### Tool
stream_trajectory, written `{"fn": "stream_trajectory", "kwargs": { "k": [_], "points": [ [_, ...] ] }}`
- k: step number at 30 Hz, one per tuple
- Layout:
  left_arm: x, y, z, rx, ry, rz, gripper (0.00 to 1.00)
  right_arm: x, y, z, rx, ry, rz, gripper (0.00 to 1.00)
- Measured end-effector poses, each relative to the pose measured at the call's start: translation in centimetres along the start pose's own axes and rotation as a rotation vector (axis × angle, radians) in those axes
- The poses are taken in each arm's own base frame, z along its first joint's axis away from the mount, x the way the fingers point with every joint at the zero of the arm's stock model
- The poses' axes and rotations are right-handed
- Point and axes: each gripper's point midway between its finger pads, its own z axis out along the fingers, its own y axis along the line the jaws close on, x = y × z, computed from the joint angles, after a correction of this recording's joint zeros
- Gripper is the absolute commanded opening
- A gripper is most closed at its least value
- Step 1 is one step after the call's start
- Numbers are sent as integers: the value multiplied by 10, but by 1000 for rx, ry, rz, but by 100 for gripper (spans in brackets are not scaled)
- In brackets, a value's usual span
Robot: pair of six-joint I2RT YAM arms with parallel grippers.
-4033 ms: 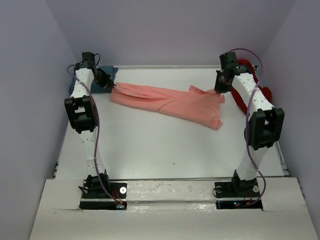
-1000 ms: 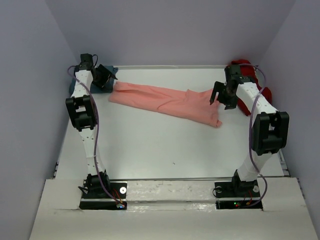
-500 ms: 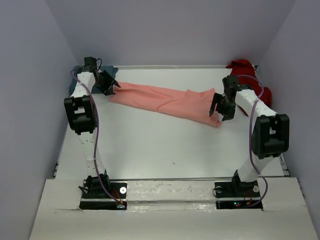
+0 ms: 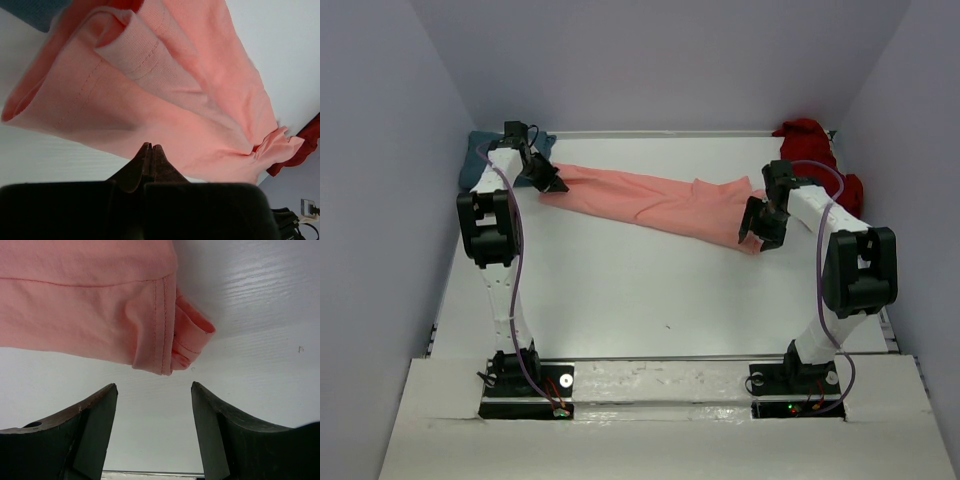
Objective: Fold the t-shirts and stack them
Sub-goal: Fold the tshirt
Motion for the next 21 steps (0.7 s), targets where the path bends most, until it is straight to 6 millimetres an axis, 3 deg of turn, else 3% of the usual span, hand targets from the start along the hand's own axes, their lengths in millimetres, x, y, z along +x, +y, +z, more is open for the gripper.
{"fn": "stream_trajectory", "kwargs": {
  "k": [9,13,16,21],
  "points": [
    [-1,0,1,0,0,1,0,-9,4,4,-19,-38,-3,61],
    [-5,-1,8,4,-3,5,0,-11,5,9,-19,-37,-3,52],
    [-5,1,14,7,2,3,0,-10,4,17,-12,-24,-4,39],
    [-6,2,30,33,15,7,0,-10,3,23,-9,-15,-4,33]
  ]
}}
